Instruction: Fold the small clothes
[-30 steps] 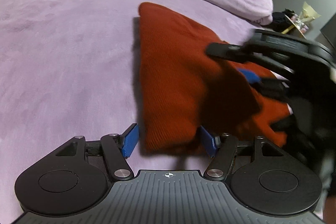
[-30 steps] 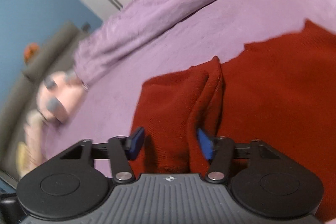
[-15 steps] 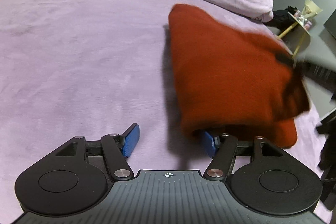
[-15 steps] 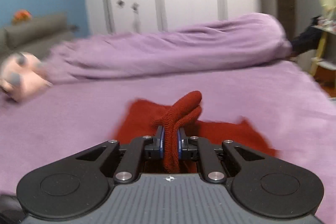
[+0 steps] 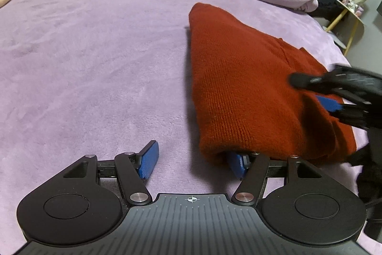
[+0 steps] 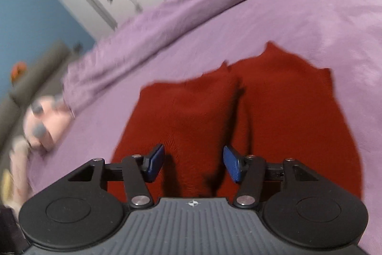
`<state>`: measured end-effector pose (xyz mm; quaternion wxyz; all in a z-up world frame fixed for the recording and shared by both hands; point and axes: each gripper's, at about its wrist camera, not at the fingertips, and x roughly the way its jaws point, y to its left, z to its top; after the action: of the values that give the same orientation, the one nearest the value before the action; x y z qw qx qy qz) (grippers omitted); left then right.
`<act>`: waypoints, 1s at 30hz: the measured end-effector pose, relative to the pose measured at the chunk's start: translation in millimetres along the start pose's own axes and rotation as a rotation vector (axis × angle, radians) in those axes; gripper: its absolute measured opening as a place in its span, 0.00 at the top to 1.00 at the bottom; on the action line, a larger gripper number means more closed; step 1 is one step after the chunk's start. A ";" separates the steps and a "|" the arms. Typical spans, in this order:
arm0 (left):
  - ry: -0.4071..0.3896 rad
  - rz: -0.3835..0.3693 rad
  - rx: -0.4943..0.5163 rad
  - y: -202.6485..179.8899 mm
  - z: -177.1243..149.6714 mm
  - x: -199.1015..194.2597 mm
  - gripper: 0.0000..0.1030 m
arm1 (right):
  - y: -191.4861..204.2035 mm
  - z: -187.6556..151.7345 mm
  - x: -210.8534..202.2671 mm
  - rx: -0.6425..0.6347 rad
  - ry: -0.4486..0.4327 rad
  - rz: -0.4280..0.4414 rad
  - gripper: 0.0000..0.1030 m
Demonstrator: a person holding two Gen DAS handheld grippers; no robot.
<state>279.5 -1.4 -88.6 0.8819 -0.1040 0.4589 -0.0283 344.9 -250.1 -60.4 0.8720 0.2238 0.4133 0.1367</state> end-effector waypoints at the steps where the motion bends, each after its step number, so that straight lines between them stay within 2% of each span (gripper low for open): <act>1: 0.001 0.000 0.001 -0.2 0.1 -0.1 0.34 | 6.8 -1.8 9.4 -0.028 0.021 -0.024 0.53; 2: 0.003 0.000 0.001 0.4 -0.4 -1.0 0.34 | 12.3 -4.4 14.2 -0.050 0.027 -0.045 0.60; 4: 0.008 -0.004 -0.003 2.1 -0.4 -2.0 0.33 | 23.0 -5.6 18.2 -0.097 0.017 -0.072 0.85; 7: 0.010 -0.009 0.000 2.9 0.8 -0.5 0.33 | 26.4 -5.0 6.7 -0.155 -0.007 -0.061 0.85; 8: 0.010 -0.010 -0.001 3.2 1.4 -0.1 0.33 | 26.3 -4.9 1.8 -0.172 -0.015 -0.064 0.83; 9: 0.010 -0.009 -0.003 3.4 1.3 -0.1 0.33 | 27.6 -1.8 1.4 -0.190 -0.023 -0.089 0.71; 10: 0.011 -0.009 -0.004 3.3 1.2 0.1 0.33 | 25.3 -2.8 -3.2 -0.203 -0.038 -0.119 0.52; 12: 0.010 -0.009 -0.002 3.0 1.0 0.2 0.33 | 17.8 -2.6 -10.4 -0.205 -0.055 -0.192 0.30; 15: 0.006 -0.007 -0.003 3.1 -0.3 1.0 0.33 | -3.1 -1.3 -9.3 -0.127 -0.008 -0.153 0.30; 17: 0.004 -0.004 -0.007 2.7 -0.7 1.7 0.32 | -12.5 -0.8 -2.4 -0.061 0.020 -0.101 0.38; 18: 0.004 -0.001 -0.006 2.0 -0.7 2.0 0.32 | -16.2 -0.3 -0.8 -0.036 0.023 -0.072 0.55; 19: 0.005 0.002 -0.004 1.2 -0.4 2.3 0.32 | -17.6 1.3 3.1 -0.010 0.033 -0.039 0.66; 23: 0.010 0.013 0.010 -1.0 1.0 4.7 0.31 | -10.0 2.9 20.3 -0.011 0.027 -0.023 0.73; 25: 0.014 0.019 0.018 -2.3 2.1 5.4 0.30 | -3.9 4.0 27.8 -0.042 0.028 -0.031 0.85; 26: 0.016 0.020 0.019 -2.6 2.6 5.1 0.30 | 0.9 4.7 28.2 -0.068 0.021 -0.041 0.88; 28: 0.020 0.020 0.007 -1.6 3.7 2.7 0.30 | 18.2 6.4 19.3 -0.185 -0.025 -0.085 0.90; 30: 0.027 0.018 -0.006 -0.3 4.5 -0.8 0.30 | 39.4 6.7 -3.7 -0.324 -0.123 -0.136 0.90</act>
<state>282.7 -0.9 -85.4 0.8755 -0.1022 0.4718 -0.0200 345.7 -219.5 -34.4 0.9275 0.0599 0.3458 0.1284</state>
